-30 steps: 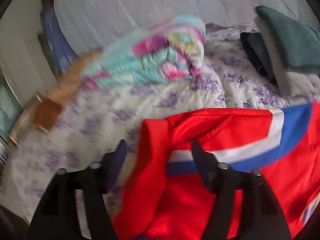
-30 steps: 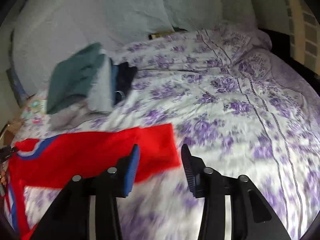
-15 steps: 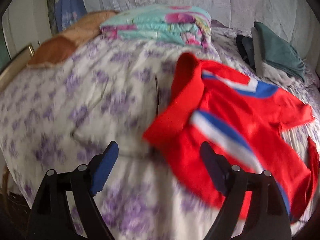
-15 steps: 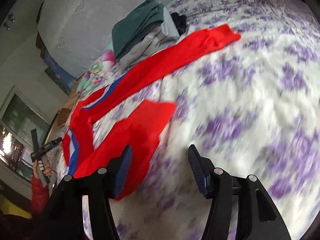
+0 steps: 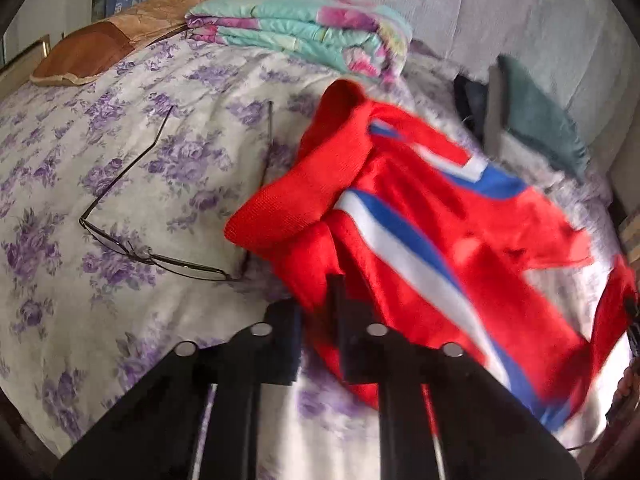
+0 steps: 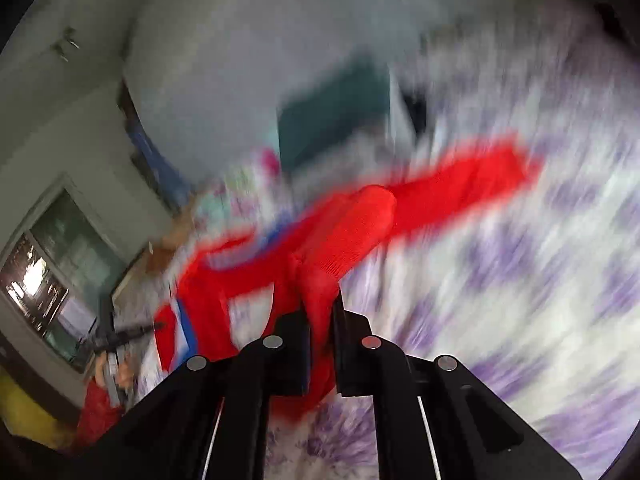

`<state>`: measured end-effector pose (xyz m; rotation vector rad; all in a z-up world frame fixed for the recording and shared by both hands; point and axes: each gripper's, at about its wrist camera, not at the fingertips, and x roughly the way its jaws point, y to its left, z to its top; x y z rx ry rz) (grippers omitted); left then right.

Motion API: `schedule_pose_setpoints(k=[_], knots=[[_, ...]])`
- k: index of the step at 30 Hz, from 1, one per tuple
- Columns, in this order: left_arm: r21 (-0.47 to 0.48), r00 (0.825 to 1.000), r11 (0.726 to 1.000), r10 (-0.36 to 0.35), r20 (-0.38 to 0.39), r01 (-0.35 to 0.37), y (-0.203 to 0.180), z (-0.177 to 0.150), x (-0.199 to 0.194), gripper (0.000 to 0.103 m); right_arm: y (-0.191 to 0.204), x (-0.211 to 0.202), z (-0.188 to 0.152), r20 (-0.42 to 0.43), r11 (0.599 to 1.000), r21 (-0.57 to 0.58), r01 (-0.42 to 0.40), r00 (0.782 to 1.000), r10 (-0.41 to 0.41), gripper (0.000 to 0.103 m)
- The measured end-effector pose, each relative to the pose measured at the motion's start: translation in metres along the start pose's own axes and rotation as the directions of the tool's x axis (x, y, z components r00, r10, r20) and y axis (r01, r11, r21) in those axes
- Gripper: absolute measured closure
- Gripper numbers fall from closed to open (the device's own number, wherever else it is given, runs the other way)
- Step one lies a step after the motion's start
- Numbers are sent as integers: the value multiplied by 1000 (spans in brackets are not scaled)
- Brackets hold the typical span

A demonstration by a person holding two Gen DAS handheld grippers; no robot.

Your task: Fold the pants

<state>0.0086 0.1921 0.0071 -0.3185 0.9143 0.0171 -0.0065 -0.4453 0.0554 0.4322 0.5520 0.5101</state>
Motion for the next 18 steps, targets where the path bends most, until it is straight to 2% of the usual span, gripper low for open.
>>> schedule_pose_setpoints(k=[2, 3, 4, 5, 6, 7, 8, 9, 14, 16, 18], knots=[[0, 996, 996, -84, -2, 84, -10, -3, -7, 96, -3, -37, 13, 78, 999, -39, 36, 996, -32, 93], [7, 993, 993, -114, -7, 114, -16, -7, -8, 96, -6, -51, 17, 85, 994, -76, 77, 994, -71, 81], [22, 991, 991, -129, -21, 130, -25, -14, -7, 95, -11, -59, 17, 64, 982, -109, 155, 987, -149, 68], [31, 991, 991, -126, -35, 127, -30, -19, -3, 94, -20, -65, 12, 44, 947, -135, 292, 956, -289, 34], [40, 991, 992, -116, -61, 119, -34, -26, 4, 94, -28, -69, 5, 37, 902, -143, 408, 913, -407, 23], [39, 990, 992, -116, -79, 119, -36, -29, 9, 94, -42, -77, -7, 29, 869, -126, 479, 877, -480, 23], [34, 988, 992, -117, -99, 120, -35, -34, 16, 93, -51, -82, -16, 18, 863, -97, 497, 867, -497, 23], [32, 988, 992, -118, -98, 121, -34, -35, 17, 91, -58, -87, -25, 0, 867, -65, 494, 869, -495, 24], [16, 984, 989, -142, -111, 145, -30, -31, 12, 91, -50, -93, -43, -6, 929, 28, 370, 929, -370, 25], [26, 985, 990, -131, -112, 135, -31, -32, 12, 90, -50, -83, -43, -27, 930, 52, 364, 931, -364, 25], [30, 986, 990, -132, -105, 136, -31, -35, 10, 86, -57, -78, -47, -49, 911, 84, 404, 915, -401, 25]])
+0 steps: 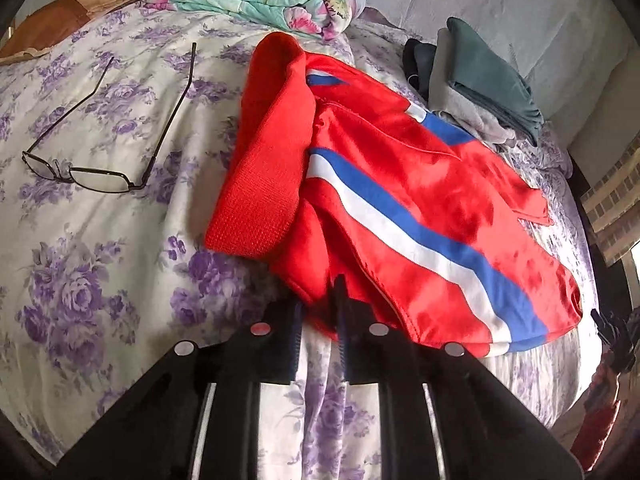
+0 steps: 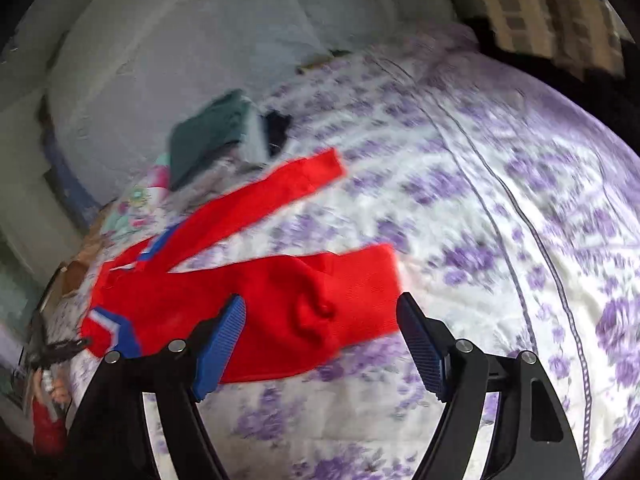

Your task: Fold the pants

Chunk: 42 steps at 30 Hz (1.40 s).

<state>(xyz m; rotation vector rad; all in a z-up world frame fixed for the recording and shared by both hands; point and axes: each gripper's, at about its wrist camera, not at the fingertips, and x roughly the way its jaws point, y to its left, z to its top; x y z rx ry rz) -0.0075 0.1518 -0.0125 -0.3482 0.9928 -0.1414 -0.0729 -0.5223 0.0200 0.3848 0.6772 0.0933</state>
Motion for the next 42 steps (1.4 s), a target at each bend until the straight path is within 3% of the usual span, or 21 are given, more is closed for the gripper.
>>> schedule_pose_setpoints(k=[2, 4, 6, 7, 8, 9, 11, 12, 14, 15, 18, 21, 26, 28, 29, 31, 33, 34, 35, 39, 42], knots=[[-8, 1000, 1000, -23, 2, 23, 3, -2, 0, 80, -17, 11, -8, -28, 996, 80, 41, 999, -38, 25], [-25, 999, 999, -45, -5, 45, 6, -3, 1, 74, -36, 27, -17, -85, 984, 179, 2, 996, 13, 23], [-66, 996, 994, -86, -17, 85, 6, 1, 4, 60, -32, 30, -21, -58, 988, 153, -11, 998, 21, 23], [-83, 994, 991, -108, -18, 106, 6, 3, 4, 45, -28, 33, -20, -57, 990, 137, -34, 997, 42, 25], [-100, 991, 986, -132, -11, 130, 1, 7, 6, 35, -25, 38, -18, -45, 988, 131, -80, 995, 87, 37], [-100, 993, 988, -119, 1, 119, -3, 10, 7, 34, -23, 43, -16, -43, 985, 135, -104, 993, 110, 60], [-79, 998, 995, -58, 16, 59, -11, 14, 13, 38, -23, 57, -14, -57, 973, 171, -155, 984, 166, 80], [-68, 999, 997, -30, 22, 31, -14, 15, 14, 43, -22, 60, -14, -51, 970, 181, -164, 983, 176, 80], [-62, 999, 998, 29, 30, -27, -13, 15, 13, 84, -17, 51, -11, -14, 972, 158, -172, 984, 177, 82], [-72, 1000, 997, 2, 24, 0, -8, 14, 11, 90, -14, 41, -9, 13, 976, 130, -175, 985, 174, 82], [-115, 998, 992, -47, 38, 51, 2, 10, -5, 97, -12, 22, -5, 44, 981, 89, -174, 984, 170, 83], [-65, 998, 996, -50, 49, 53, -7, -4, -25, 98, -17, 10, -5, 41, 984, 79, -159, 987, 156, 83], [-75, 998, 997, -38, -43, 34, 9, -25, -8, 88, -41, 36, -29, -97, 990, 103, -101, 989, 111, 78], [-121, 996, 989, -89, -27, 85, 19, -28, -18, 86, -41, 21, -26, -66, 990, 111, -82, 994, 90, 62], [-131, 996, 988, -87, -2, 86, 22, -28, -30, 77, -38, 12, -23, -32, 995, 91, -38, 999, 42, 48], [-99, 994, 995, 44, 97, -35, 21, -29, -59, 58, -25, -10, -12, 69, 994, -6, 113, 991, -112, 43], [-69, 956, 975, 221, 192, -211, 11, -25, -79, 54, -7, -19, 2, 126, 983, -92, 159, 981, -147, 43], [-52, 936, 963, 268, 230, -263, 4, -20, -84, 54, 1, -18, 6, 131, 985, -110, 133, 984, -118, 43], [-30, 934, 965, 260, 245, -261, -4, -13, -84, 53, 9, -13, 12, 127, 988, -126, 92, 989, -76, 43], [86, 975, 989, 104, 197, -123, -51, 18, -52, 45, 63, 35, 21, 21, 975, -199, -98, 994, 104, 43], [193, 986, 973, 106, 128, -129, -84, 34, 1, 35, 101, 88, 13, -128, 951, -231, -205, 976, 179, 43]])
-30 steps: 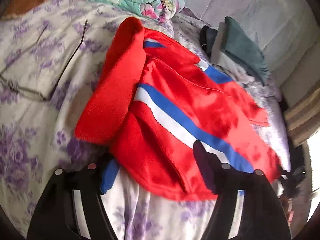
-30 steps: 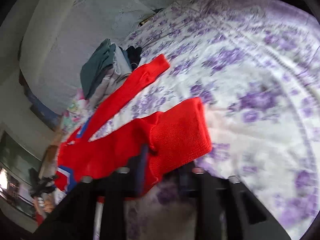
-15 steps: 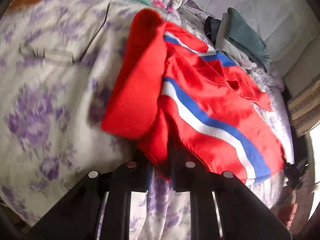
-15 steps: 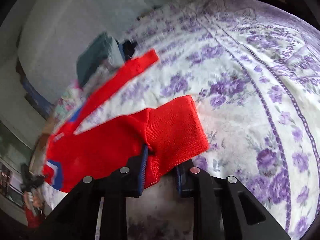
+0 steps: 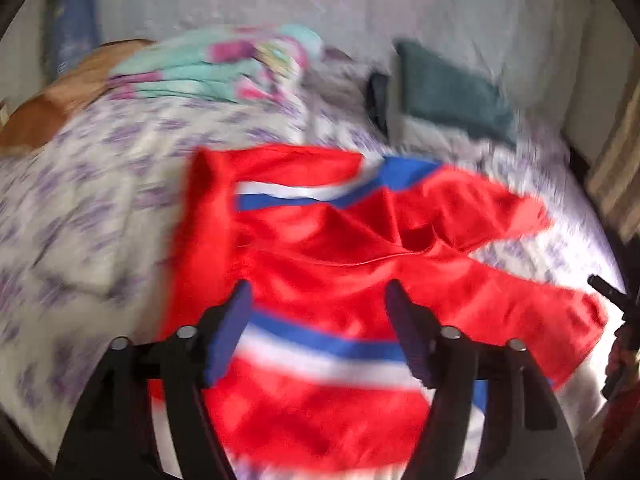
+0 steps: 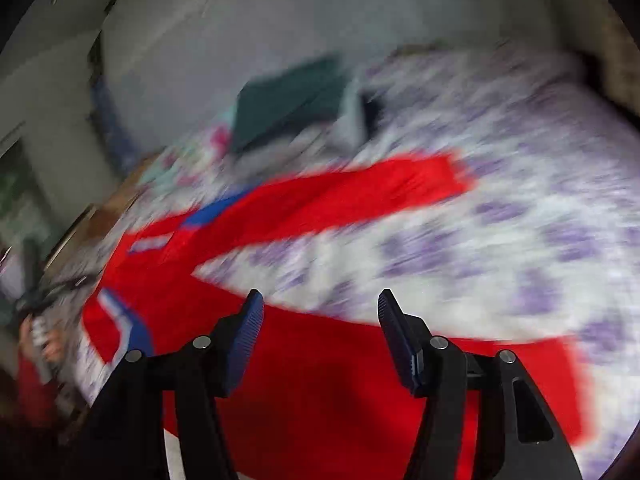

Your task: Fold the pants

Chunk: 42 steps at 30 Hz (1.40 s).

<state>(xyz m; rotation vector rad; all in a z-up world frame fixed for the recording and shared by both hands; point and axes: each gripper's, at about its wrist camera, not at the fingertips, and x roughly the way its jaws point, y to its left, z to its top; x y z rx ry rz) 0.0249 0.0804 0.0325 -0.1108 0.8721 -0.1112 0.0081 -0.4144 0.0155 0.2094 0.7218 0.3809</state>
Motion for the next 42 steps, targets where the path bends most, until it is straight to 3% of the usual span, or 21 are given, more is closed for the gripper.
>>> schedule_pose_setpoints(k=[3, 4, 6, 9, 11, 12, 13, 14, 16, 19, 25, 27, 28, 29, 30, 32, 34, 36, 38, 40, 42], knots=[[71, 988, 994, 94, -123, -85, -1, 1, 59, 36, -2, 44, -15, -171, 1000, -4, -20, 985, 19, 42], [62, 988, 996, 72, -133, -64, 11, -1, 69, 37, -14, 42, -18, -145, 997, 28, -76, 986, 79, 42], [49, 993, 998, 30, -114, -25, 17, 1, 60, 37, -29, 38, -13, -156, 989, 109, -104, 980, 120, 43], [14, 998, 1000, 14, -67, -13, 26, 15, 33, 36, -32, 15, 3, -66, 997, 64, -45, 997, 49, 36], [23, 996, 995, 92, 15, -93, 31, 27, 17, 8, -25, 6, 15, -8, 999, -7, -35, 999, 35, 23], [24, 981, 984, 177, 74, -179, 35, 35, 11, 5, -18, 3, 25, 36, 998, -53, -23, 999, 25, 10], [24, 966, 972, 231, 111, -235, 38, 42, 9, 5, -12, 6, 32, 57, 996, -85, -14, 998, 18, 5], [26, 955, 961, 271, 123, -276, 44, 49, 13, 5, -4, 11, 39, 61, 994, -107, -14, 998, 20, 3], [-1, 953, 956, 294, 76, -295, 62, 62, 31, 5, 10, 29, 51, 23, 988, -147, -51, 998, 55, 3], [-81, 959, 956, 281, -30, -283, 89, 73, 64, 5, 22, 62, 60, -53, 988, -137, -75, 996, 68, 3], [-207, 981, 960, 172, -90, -187, 120, 86, 95, 5, 64, 112, 78, -90, 963, -267, -30, 996, 6, 3], [-242, 984, 957, 132, -124, -159, 126, 80, 106, 5, 68, 147, 79, -190, 956, -293, -3, 980, -55, 3], [-267, 986, 954, 103, -130, -134, 130, 79, 110, 5, 63, 170, 76, -270, 957, -291, 9, 959, -91, 3], [-294, 992, 950, 70, -109, -99, 135, 78, 107, 5, 59, 179, 73, -287, 952, -305, 19, 952, -111, 3], [-305, 994, 949, 55, -96, -82, 136, 78, 103, 5, 64, 175, 72, -249, 940, -341, 22, 962, -113, 3], [-302, 996, 951, 47, -80, -69, 136, 78, 99, 5, 69, 168, 78, -276, 927, -376, -3, 955, -109, 3], [-280, 997, 957, 60, -45, -70, 130, 81, 91, 7, 73, 144, 93, -195, 911, -406, -76, 981, -6, 3], [-223, 998, 974, 53, 19, -47, 118, 88, 81, 9, 79, 134, 111, -150, 885, -456, -95, 988, 29, 3], [-155, 998, 987, 54, 43, -46, 106, 94, 81, 24, 84, 142, 130, -174, 847, -513, -136, 983, 52, 3], [-104, 998, 993, 55, 23, -52, 99, 98, 92, 41, 84, 165, 144, -213, 826, -546, -140, 977, 25, 9], [-102, 998, 993, 65, -6, -66, 103, 96, 102, 44, 82, 192, 155, -283, 816, -544, -197, 958, 42, 29]])
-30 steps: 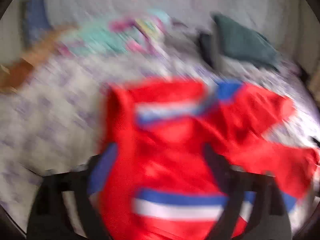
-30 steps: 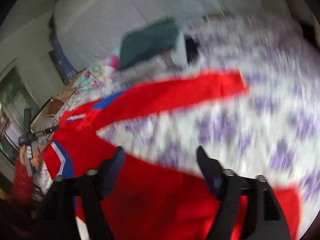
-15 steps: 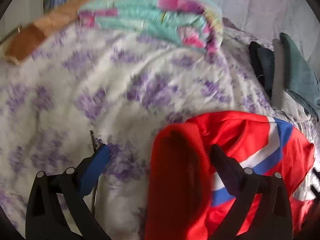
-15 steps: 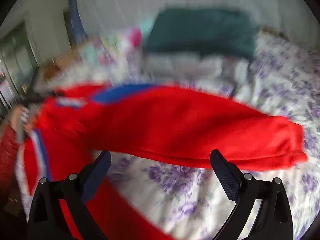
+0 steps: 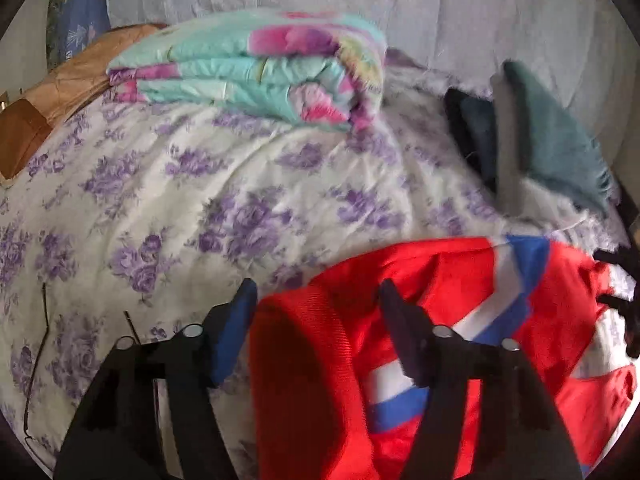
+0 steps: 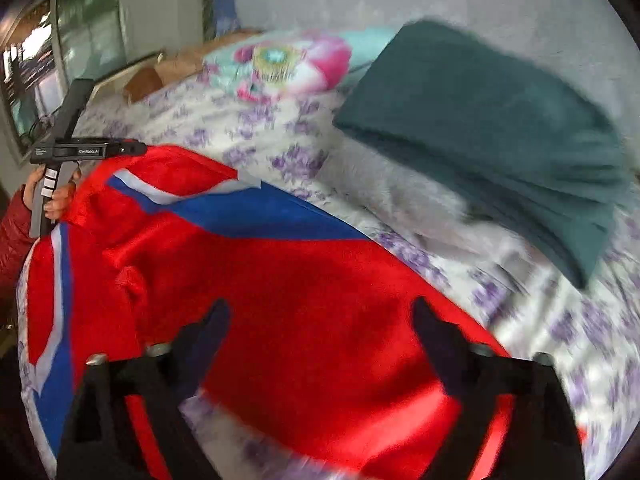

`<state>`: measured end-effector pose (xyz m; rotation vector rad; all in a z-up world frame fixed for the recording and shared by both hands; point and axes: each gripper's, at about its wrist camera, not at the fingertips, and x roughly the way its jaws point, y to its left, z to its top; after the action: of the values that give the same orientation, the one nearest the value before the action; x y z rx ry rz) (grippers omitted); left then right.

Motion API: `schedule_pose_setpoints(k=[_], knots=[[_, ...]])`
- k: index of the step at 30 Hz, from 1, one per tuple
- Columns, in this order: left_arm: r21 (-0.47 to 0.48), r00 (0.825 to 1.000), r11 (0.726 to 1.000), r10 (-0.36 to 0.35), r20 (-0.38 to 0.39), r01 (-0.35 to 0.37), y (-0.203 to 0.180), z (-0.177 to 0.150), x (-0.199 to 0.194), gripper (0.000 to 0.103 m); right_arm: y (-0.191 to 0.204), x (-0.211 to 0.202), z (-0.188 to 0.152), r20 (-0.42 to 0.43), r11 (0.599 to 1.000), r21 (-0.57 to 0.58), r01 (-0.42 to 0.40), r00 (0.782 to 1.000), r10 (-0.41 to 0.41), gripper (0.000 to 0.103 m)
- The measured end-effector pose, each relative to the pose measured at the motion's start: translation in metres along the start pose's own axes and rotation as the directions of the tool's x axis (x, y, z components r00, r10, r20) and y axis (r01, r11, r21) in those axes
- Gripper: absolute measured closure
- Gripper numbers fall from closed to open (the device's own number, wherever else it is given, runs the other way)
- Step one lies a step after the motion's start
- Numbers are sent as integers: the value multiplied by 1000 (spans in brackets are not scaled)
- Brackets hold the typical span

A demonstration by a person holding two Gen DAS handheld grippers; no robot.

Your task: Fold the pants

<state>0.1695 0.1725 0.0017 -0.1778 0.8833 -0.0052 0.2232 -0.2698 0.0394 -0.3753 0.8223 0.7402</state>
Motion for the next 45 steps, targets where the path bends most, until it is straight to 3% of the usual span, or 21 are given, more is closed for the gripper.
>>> schedule_pose_setpoints(k=[3, 5, 9, 12, 13, 15, 18, 19, 20, 27, 33, 37, 39, 43, 45], knots=[[-60, 997, 995, -81, -9, 81, 16, 2, 6, 46, -13, 28, 16, -36, 998, 13, -62, 997, 62, 39], [-94, 991, 987, -131, -10, 130, 25, 3, 9, 46, -17, 42, 21, -45, 999, -12, -30, 999, 30, 39], [-95, 989, 985, -149, -14, 147, 25, 3, 13, 46, -29, 63, 28, -43, 998, -64, -5, 999, 2, 39], [-63, 991, 989, -137, -14, 136, 20, 3, 13, 47, -35, 77, 26, -52, 998, -51, -37, 998, 35, 42], [-59, 991, 989, -134, -11, 133, 20, 3, 13, 51, -36, 75, 23, -38, 999, -33, -43, 998, 42, 50], [-43, 990, 990, -137, 6, 138, 17, 3, 9, 57, -33, 65, 21, -26, 999, -14, -44, 999, 44, 98], [7, 993, 994, -111, 46, 111, 8, 3, -2, 67, -17, 43, 20, 11, 1000, -9, -9, 1000, 9, 98], [27, 993, 995, -98, 62, 96, 4, 3, -7, 85, -9, 37, 22, 22, 1000, -14, -1, 1000, 1, 98], [48, 993, 995, -88, 82, 84, 0, 2, -14, 90, 0, 25, 21, 42, 1000, -24, 11, 999, -10, 98], [49, 976, 987, -158, 151, 152, -6, -11, -66, 91, 60, -82, -8, 189, 996, -30, 81, 979, -74, 98], [56, 959, 979, -203, 197, 196, -5, -51, -118, 91, 135, -140, -75, 264, 993, -40, 108, 960, -94, 99], [11, 955, 975, -220, 201, 222, 9, -97, -140, 91, 173, -144, -121, 250, 997, -23, 72, 966, -64, 99], [-48, 957, 972, -217, 192, 230, 21, -118, -143, 93, 186, -134, -148, 200, 999, -13, 50, 979, -47, 99], [-212, 956, 935, -259, 139, 285, 53, -162, -138, 93, 199, -106, -184, 106, 999, -2, 46, 993, -45, 98], [-229, 955, 929, -264, 138, 290, 58, -175, -146, 94, 199, -101, -189, 98, 999, 7, 47, 994, -48, 98]])
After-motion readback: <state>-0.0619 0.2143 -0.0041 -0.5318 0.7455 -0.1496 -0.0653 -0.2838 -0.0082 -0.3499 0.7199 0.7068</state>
